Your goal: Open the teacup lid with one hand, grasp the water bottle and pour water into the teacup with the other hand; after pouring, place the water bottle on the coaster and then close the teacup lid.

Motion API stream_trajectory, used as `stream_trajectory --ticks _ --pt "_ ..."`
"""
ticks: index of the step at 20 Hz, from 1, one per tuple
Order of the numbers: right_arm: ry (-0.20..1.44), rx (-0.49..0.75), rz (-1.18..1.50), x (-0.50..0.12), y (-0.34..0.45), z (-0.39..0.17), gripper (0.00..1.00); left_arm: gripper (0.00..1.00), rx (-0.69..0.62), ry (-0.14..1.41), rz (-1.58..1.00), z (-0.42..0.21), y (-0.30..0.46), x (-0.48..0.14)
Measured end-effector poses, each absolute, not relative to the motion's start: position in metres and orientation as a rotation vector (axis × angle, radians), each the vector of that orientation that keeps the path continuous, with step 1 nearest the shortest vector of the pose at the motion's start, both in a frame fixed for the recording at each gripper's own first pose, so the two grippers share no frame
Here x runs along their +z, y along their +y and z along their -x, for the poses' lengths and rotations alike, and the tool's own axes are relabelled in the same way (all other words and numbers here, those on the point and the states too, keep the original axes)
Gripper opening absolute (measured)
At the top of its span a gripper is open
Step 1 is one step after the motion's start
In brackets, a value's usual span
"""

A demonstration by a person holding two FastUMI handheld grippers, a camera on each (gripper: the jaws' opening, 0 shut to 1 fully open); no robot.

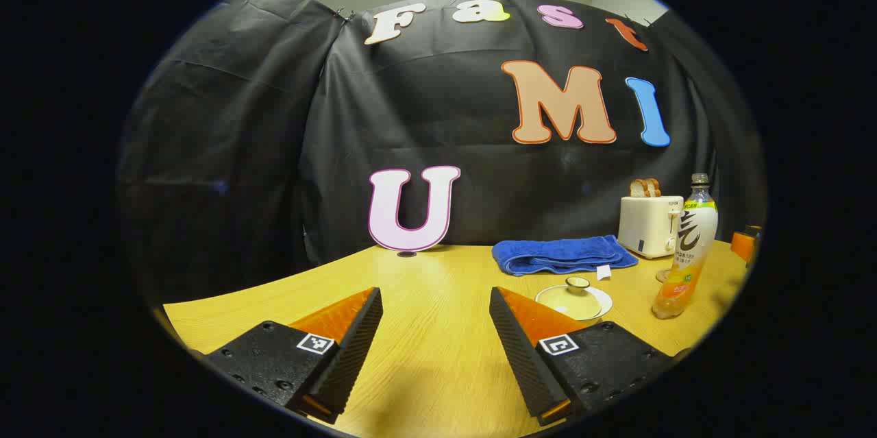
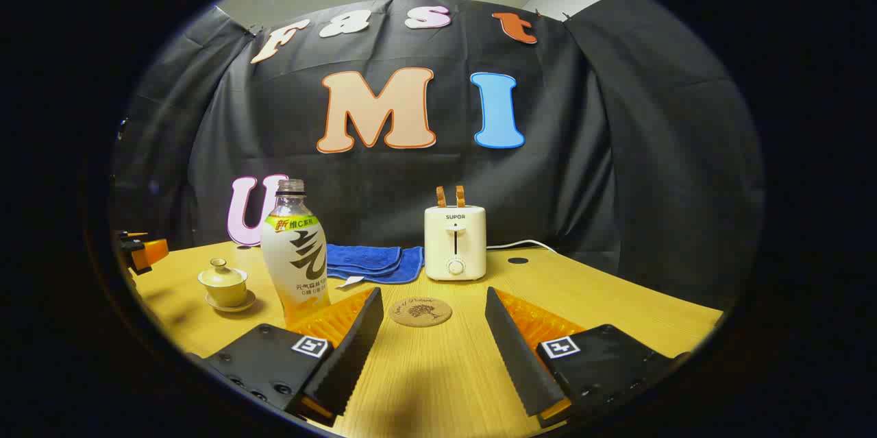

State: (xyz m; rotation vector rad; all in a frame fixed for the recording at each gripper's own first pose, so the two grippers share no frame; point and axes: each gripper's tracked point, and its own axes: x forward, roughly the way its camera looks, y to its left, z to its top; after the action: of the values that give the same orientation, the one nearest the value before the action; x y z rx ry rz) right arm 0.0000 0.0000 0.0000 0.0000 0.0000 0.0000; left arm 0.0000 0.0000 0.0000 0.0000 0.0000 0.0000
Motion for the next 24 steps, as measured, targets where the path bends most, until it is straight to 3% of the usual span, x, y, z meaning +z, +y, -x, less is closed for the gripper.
stream_trajectory --ticks 1,4,8,15,24 --pt "0.000 0.000 0.000 0.000 0.000 0.000 0.93 0.92 0.000 -0.002 -0.002 0.000 0.000 0.001" --pt "0.000 0.000 0.000 0.000 0.000 0.000 0.99 0.92 0.005 0.003 0.003 0.000 0.001 -0.001" --pt "-0.001 0.000 0.000 0.000 0.000 0.000 0.92 0.93 0.005 -0.001 0.000 0.000 0.000 0.000" --pt "-0.001 0.000 -0.001 0.000 0.000 0.000 0.95 0.94 0.004 -0.001 0.002 0.001 0.000 -0.001" --pt "-0.001 0.000 0.000 -0.001 0.000 0.000 0.92 0.94 -0.181 -0.005 0.007 -0.002 -0.036 0.000"
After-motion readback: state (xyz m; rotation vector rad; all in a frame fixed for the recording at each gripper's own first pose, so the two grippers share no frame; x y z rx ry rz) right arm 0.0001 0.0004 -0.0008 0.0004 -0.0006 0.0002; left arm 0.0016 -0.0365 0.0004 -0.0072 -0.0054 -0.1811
